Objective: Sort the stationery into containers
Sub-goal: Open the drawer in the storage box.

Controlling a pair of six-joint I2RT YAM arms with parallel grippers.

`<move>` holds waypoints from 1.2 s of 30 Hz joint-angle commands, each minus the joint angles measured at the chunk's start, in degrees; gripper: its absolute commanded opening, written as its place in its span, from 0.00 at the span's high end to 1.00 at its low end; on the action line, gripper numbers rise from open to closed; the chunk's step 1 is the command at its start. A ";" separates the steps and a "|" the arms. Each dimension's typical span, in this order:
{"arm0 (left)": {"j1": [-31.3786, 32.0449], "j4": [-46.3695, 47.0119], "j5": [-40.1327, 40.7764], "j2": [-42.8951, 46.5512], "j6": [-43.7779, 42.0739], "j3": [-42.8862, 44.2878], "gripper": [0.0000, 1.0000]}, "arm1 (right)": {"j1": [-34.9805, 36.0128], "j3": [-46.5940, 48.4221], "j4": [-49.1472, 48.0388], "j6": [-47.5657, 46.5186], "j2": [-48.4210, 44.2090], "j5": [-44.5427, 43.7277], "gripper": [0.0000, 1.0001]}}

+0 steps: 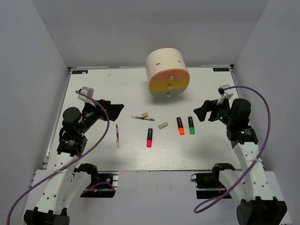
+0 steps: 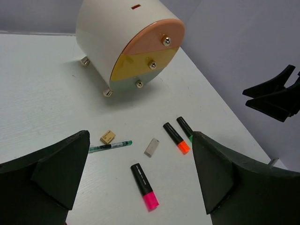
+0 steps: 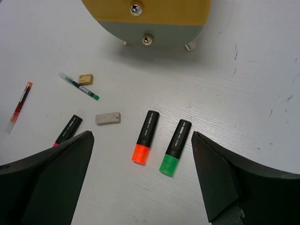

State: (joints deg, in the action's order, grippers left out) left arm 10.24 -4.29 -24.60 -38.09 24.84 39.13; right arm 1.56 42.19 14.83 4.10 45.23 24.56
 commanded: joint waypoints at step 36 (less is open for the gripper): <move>-0.31 -0.89 -0.54 -3.48 0.82 0.86 0.21 | 4.59 18.85 -2.43 -2.10 25.51 6.30 0.49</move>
State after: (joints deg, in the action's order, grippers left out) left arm 10.22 -4.67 -25.19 -41.30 25.56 39.13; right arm 4.67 53.36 17.19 -3.60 67.83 30.55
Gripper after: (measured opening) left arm 0.788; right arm 0.487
